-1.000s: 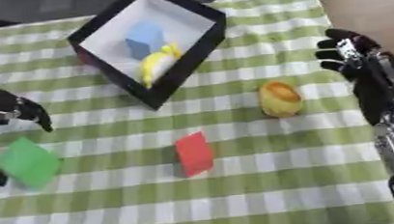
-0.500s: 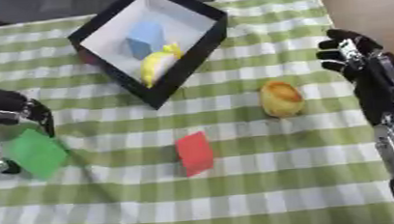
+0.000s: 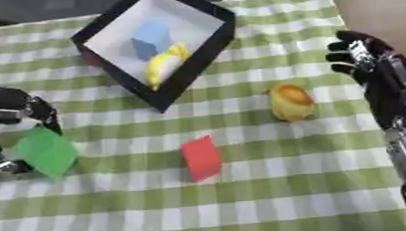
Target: Pick up objects on the table and place them in the box.
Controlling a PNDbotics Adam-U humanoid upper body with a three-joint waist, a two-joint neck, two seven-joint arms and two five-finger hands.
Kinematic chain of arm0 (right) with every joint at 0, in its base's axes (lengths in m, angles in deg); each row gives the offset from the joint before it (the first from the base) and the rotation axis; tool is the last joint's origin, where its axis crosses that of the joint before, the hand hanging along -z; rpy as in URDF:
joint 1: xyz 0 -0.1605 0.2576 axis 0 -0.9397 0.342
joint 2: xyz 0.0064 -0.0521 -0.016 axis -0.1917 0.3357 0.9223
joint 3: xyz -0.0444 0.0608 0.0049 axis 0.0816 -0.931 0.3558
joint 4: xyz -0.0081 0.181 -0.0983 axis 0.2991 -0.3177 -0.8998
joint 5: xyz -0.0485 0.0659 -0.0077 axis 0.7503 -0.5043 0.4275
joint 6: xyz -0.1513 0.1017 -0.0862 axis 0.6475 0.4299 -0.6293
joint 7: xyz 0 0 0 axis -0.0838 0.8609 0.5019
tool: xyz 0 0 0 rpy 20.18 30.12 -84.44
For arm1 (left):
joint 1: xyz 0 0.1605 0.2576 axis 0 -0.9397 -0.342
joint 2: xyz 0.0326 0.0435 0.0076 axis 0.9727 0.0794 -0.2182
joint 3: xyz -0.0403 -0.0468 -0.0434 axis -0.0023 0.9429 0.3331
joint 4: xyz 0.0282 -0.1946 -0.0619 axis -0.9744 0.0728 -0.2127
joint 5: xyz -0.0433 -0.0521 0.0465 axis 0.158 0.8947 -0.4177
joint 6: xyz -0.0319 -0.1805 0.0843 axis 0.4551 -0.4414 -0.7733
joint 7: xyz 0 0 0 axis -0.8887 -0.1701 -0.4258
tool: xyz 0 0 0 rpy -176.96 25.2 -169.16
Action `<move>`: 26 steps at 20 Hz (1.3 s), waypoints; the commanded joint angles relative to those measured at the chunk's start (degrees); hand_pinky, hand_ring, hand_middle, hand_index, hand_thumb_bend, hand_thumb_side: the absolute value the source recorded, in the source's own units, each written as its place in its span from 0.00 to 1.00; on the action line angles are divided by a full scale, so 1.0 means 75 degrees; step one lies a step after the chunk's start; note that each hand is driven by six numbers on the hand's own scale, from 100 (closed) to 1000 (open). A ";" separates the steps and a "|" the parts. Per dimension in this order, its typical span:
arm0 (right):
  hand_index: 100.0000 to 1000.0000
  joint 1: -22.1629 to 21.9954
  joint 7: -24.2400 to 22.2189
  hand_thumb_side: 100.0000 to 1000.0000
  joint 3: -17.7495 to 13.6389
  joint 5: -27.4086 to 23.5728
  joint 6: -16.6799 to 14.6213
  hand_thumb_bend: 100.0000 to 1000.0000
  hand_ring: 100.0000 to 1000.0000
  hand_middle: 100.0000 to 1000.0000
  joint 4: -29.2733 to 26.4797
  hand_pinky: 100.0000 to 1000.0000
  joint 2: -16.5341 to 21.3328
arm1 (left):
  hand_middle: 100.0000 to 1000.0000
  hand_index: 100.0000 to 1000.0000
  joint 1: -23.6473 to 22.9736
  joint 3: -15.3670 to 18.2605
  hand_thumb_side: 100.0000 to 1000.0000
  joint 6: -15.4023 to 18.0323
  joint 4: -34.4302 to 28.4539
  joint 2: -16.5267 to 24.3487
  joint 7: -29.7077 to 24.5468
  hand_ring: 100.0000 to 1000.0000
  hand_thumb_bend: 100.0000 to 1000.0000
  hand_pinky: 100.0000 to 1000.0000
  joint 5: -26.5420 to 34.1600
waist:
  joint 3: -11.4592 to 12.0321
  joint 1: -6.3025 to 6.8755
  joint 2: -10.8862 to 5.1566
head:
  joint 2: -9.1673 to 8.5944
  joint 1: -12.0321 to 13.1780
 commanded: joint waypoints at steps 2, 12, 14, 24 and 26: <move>0.80 0.0041 -0.0008 0.66 -0.0082 0.0050 -0.0028 0.00 0.75 0.68 -0.0110 0.81 0.0177 | 0.58 0.64 0.0342 0.0445 0.00 -0.0273 -0.0741 0.0579 -0.0012 0.70 0.08 0.76 0.0258 | 0.0037 -0.0068 -0.0068 | -0.0052 -0.0046; 0.80 0.0047 -0.0026 0.65 -0.0073 -0.0016 -0.0058 0.00 0.75 0.68 -0.0191 0.81 0.0327 | 0.59 0.64 0.2439 0.0568 0.00 -0.0845 0.0084 -0.0297 -0.0267 0.70 0.08 0.76 0.0785 | 0.0029 -0.0040 -0.0234 | -0.0014 -0.0117; 0.80 0.0043 -0.0024 0.65 -0.0075 -0.0020 -0.0059 0.00 0.75 0.68 -0.0195 0.81 0.0342 | 0.59 0.64 0.2830 0.0501 0.00 -0.0836 0.0557 -0.0584 -0.0352 0.70 0.09 0.76 0.0669 | 0.0009 -0.0040 -0.0240 | -0.0020 -0.0126; 0.80 0.0203 -0.0068 0.65 -0.0035 -0.0052 -0.0055 0.00 0.75 0.68 -0.0228 0.81 0.0298 | 0.59 0.65 0.4533 0.0605 0.00 -0.0239 0.3781 -0.2459 -0.0199 0.70 0.12 0.77 -0.1069 | -0.0239 -0.0052 -0.0116 | -0.0230 0.0052; 0.80 0.0262 -0.0083 0.65 -0.0022 -0.0061 -0.0054 0.00 0.75 0.68 -0.0242 0.81 0.0278 | 0.59 0.65 0.4732 0.0798 0.00 -0.0102 0.4312 -0.2764 0.0036 0.70 0.13 0.76 -0.1505 | -0.0314 -0.0044 -0.0065 | -0.0279 0.0126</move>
